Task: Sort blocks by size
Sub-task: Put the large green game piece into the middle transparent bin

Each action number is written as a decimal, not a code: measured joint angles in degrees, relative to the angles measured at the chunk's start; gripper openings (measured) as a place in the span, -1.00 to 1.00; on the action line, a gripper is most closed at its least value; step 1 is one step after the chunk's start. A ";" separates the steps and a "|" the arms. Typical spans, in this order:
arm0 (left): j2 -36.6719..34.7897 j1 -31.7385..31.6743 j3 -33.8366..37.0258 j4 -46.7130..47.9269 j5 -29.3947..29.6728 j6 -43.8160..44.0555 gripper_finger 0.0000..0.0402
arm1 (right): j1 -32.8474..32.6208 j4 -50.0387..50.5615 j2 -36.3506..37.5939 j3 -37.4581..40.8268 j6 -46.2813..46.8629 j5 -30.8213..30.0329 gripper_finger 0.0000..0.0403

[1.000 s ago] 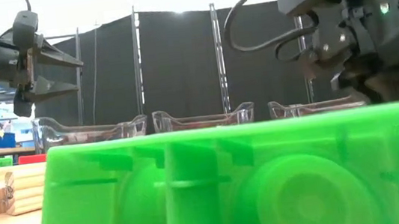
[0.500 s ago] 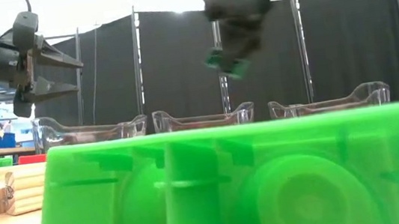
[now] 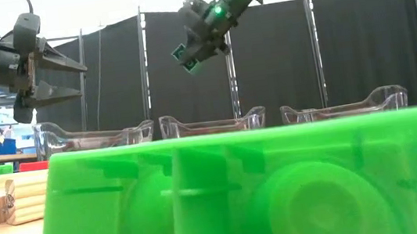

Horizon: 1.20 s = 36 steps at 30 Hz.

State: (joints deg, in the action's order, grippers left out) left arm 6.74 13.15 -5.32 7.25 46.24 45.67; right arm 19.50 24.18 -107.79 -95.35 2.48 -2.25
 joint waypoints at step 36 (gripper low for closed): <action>0.33 0.02 0.00 1.48 -0.87 1.27 0.34 | -18.71 33.46 1.47 19.34 15.98 19.06 0.19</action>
State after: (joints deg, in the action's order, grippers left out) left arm 7.07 13.17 -5.32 8.73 45.36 46.94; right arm 0.80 57.64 -106.32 -76.01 18.46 16.81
